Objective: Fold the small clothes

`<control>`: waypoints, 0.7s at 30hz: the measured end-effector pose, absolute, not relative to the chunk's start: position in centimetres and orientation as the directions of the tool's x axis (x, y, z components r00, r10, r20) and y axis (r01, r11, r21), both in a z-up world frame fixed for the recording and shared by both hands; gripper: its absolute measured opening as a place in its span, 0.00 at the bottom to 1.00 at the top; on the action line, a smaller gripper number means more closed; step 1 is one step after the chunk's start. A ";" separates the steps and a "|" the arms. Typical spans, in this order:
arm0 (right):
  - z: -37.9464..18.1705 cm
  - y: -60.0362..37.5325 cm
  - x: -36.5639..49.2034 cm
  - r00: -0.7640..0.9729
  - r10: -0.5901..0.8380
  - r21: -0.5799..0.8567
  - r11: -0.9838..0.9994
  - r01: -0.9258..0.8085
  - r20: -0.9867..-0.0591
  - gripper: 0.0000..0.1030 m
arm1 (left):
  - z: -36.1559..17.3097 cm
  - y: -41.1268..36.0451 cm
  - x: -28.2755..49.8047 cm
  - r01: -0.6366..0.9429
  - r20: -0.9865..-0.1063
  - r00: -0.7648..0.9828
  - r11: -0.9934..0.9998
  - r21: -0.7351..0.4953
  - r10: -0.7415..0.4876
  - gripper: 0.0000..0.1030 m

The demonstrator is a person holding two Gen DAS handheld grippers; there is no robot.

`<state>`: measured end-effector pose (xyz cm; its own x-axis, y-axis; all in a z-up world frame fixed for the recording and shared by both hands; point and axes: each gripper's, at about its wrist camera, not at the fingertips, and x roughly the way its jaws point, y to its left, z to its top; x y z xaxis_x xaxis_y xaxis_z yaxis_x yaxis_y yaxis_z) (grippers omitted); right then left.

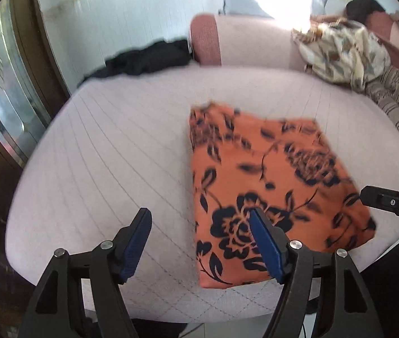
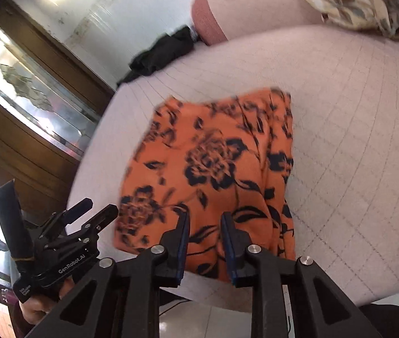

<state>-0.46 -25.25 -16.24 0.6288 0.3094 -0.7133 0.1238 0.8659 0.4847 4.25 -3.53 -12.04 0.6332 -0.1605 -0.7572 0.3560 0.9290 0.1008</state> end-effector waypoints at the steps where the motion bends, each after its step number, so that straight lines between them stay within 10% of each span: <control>1: -15.1 -25.3 -1.3 0.652 0.298 0.480 0.869 0.116 -0.697 0.25 | -10.9 -3.4 3.7 0.345 -0.738 0.656 0.932 0.111 -0.155 0.72; 4: -12.0 -24.8 -3.2 0.706 0.248 0.442 0.891 0.103 -0.664 0.27 | -7.3 -3.3 1.7 0.326 -0.671 0.724 0.937 0.130 -0.159 0.78; 8: -8.4 -23.9 -4.6 0.774 0.193 0.395 0.915 0.080 -0.604 0.69 | -3.9 -3.6 -0.5 0.302 -0.587 0.797 0.937 0.178 -0.145 0.83; 21: -2.8 -22.9 -8.4 0.843 0.088 0.313 0.945 0.098 -0.531 0.69 | 0.2 -4.1 -4.4 0.295 -0.507 0.846 0.936 0.190 -0.164 0.84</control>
<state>-8.38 -22.87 -2.83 0.8429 0.0882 -0.5308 0.0985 0.9445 0.3133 -4.44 -4.06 0.22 0.8463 -0.1641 -0.5069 0.2951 0.9365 0.1895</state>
